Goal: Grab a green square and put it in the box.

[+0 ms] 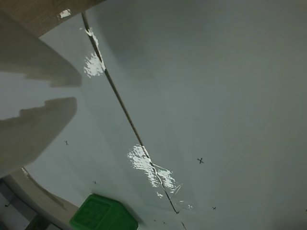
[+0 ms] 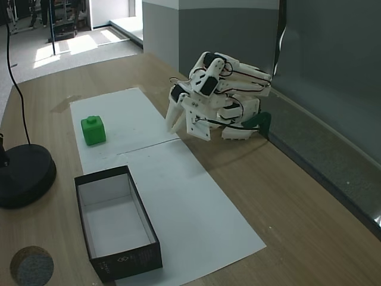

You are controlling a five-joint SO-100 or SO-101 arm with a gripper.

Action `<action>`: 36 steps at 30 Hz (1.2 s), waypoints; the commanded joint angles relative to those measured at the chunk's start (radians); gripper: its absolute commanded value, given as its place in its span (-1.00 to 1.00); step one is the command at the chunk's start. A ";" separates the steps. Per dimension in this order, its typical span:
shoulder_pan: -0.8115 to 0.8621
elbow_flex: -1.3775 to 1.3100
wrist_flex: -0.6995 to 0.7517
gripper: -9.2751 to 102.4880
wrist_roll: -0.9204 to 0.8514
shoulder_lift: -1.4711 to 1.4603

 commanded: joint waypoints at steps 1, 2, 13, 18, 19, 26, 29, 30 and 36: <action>0.005 -0.057 0.011 -0.84 0.008 0.021; 0.003 -0.057 0.011 -0.84 0.008 0.021; -0.006 -0.037 -0.127 -0.84 0.009 0.023; 0.074 -0.067 -0.267 -0.83 -0.015 0.023; 0.097 -0.072 -0.290 -0.80 -0.049 0.023; 0.196 -0.209 -0.345 -0.44 -0.216 0.003; 0.204 -0.281 -0.339 -0.38 -0.216 -0.041; 0.207 -0.304 -0.339 -0.36 -0.216 -0.080; 0.209 -0.569 -0.336 -0.29 -0.156 -0.518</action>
